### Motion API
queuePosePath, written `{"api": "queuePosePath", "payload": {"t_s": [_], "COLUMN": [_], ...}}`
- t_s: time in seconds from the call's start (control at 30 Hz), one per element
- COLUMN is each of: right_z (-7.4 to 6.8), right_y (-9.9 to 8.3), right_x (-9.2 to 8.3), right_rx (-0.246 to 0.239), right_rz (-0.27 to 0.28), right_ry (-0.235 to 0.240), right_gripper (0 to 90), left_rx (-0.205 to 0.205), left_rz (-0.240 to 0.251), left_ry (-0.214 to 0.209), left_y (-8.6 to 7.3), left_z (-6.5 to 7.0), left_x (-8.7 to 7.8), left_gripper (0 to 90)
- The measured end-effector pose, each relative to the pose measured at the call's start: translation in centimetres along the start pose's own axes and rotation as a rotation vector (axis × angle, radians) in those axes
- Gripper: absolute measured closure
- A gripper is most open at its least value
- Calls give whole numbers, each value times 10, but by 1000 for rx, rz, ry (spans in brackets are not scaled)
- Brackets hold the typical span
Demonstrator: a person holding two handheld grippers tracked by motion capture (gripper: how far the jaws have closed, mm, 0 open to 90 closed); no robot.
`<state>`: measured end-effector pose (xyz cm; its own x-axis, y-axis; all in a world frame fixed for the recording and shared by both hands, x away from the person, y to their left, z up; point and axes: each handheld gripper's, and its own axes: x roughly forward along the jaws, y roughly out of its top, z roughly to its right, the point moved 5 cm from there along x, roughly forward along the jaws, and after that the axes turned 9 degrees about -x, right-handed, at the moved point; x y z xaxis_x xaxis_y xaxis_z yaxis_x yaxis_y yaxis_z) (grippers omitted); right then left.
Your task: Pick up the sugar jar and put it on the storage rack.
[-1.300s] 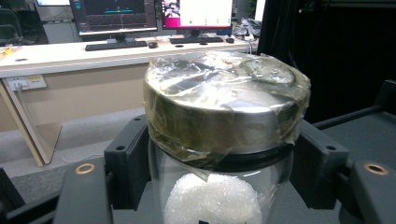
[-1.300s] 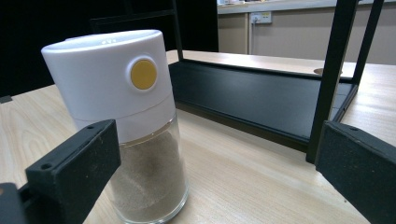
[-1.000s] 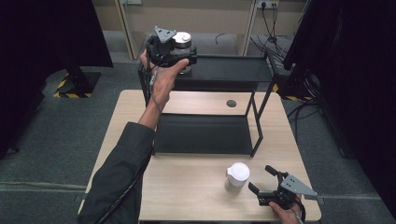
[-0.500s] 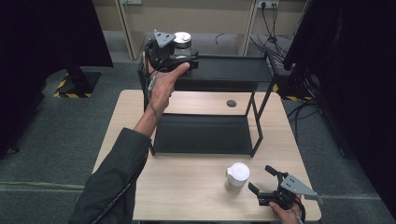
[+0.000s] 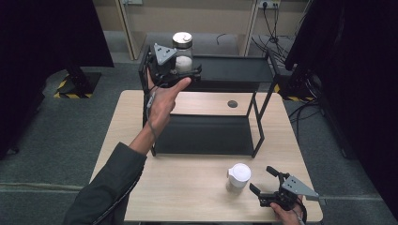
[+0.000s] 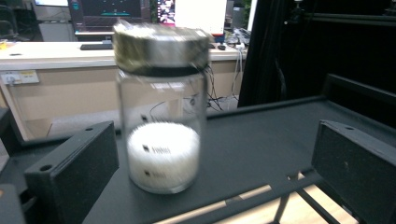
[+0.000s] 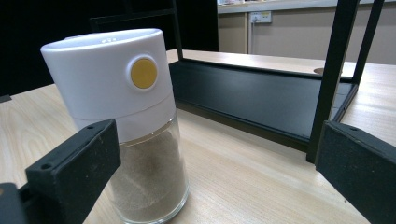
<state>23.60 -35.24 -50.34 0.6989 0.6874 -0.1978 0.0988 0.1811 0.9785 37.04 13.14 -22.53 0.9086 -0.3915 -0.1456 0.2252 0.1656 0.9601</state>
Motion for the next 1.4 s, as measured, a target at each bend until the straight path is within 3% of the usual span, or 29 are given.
{"api": "queuePosePath", "payload": {"t_s": [0.27, 0.57, 0.63, 1.1, 1.4], "right_z": [0, 0, 0, 0, 0], "right_y": [0, 0, 0, 0, 0], "right_x": [0, 0, 0, 0, 0], "right_rx": [0, 0, 1, -2, -3], "right_rz": [-1, 0, -1, -2, -2], "right_ry": [-1, -2, -3, -2, -1], "right_gripper": [5, 5, 5, 5, 5], "left_rx": [-20, -49, -61, -7, -35], "left_rz": [5, -2, -1, 5, -23], "left_ry": [-65, -151, -162, -210, -247], "left_y": [-22, -65, -75, -131, -165], "left_z": [-2, -7, -8, -5, -10], "left_x": [-16, -34, -37, -57, -67], "left_gripper": [3, 3, 3, 4, 4]}}
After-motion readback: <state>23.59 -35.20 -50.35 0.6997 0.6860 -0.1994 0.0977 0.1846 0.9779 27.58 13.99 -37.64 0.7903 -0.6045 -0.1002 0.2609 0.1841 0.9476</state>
